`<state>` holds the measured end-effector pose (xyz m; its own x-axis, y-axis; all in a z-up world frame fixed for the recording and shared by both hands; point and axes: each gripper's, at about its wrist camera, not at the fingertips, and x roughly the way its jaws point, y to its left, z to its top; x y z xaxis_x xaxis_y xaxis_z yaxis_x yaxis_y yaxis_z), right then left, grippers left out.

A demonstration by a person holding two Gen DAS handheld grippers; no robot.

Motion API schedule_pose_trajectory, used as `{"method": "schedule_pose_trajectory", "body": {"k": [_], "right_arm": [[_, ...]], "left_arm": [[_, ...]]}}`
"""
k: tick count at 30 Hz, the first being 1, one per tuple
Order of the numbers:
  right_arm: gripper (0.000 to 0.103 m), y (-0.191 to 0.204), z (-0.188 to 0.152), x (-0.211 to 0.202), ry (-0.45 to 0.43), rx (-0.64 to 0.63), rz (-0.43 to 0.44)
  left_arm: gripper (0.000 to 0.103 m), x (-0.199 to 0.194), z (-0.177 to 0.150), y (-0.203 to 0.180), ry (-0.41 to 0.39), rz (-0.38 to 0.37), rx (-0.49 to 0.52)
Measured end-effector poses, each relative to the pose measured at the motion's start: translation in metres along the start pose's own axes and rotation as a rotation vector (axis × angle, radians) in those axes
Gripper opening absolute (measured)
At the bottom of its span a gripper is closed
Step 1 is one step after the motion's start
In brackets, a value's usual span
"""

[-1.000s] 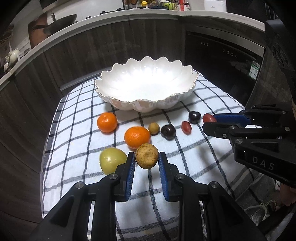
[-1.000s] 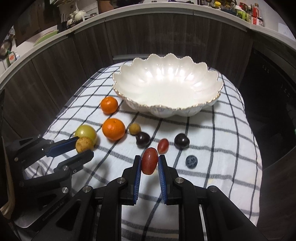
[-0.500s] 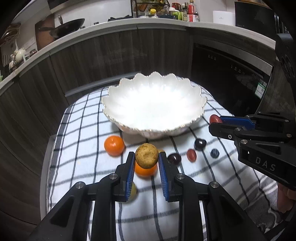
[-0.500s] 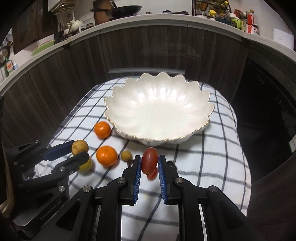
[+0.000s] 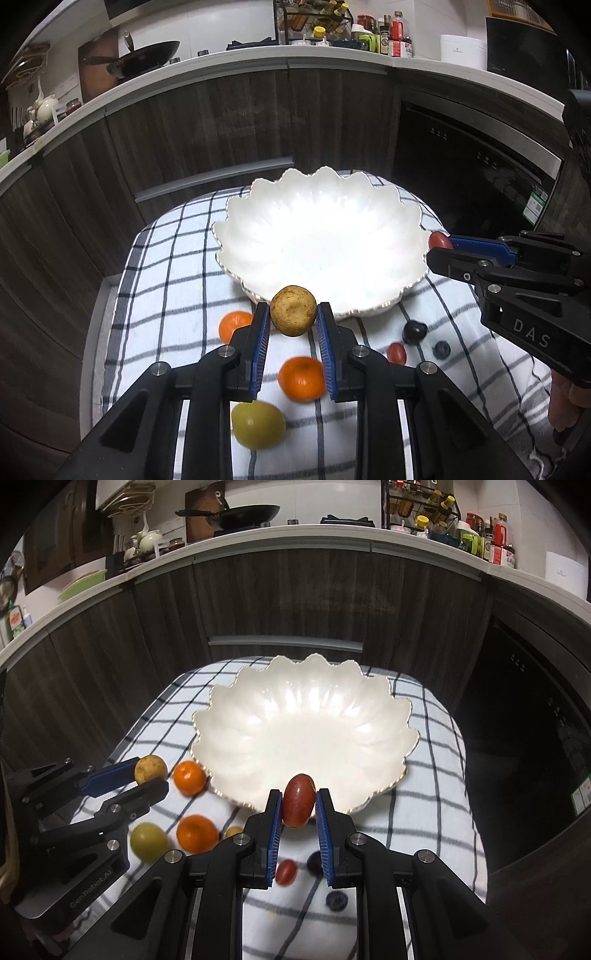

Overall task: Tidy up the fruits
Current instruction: 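Grasp the brown fruit with the left gripper while the right gripper lifts the tomato, then carry both fruits over the white bowl and open both grippers to drop them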

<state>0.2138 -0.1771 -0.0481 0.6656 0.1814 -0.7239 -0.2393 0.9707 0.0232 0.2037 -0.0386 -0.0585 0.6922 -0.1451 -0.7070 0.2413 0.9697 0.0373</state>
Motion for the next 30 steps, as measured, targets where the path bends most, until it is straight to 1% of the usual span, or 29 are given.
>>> {"method": "schedule_pose_trajectory", "body": {"k": [9, 18, 22, 25, 30], "right_arm": [[0.02, -0.01, 0.017, 0.012, -0.013, -0.002, -0.019], [0.02, -0.017, 0.03, 0.031, -0.011, 0.003, -0.036], [0.02, -0.022, 0.033, 0.043, 0.003, 0.023, -0.04], [0.02, -0.027, 0.035, 0.053, 0.024, 0.042, -0.039], [0.02, -0.031, 0.035, 0.068, 0.056, 0.059, -0.043]], "left_arm": [[0.026, 0.017, 0.015, 0.003, 0.001, -0.001, -0.02], [0.026, 0.041, 0.03, 0.015, 0.02, -0.003, -0.068], [0.026, 0.053, 0.035, 0.017, 0.017, -0.004, -0.069], [0.026, 0.064, 0.037, 0.02, 0.036, -0.015, -0.091], [0.026, 0.081, 0.039, 0.017, 0.059, -0.016, -0.081]]}}
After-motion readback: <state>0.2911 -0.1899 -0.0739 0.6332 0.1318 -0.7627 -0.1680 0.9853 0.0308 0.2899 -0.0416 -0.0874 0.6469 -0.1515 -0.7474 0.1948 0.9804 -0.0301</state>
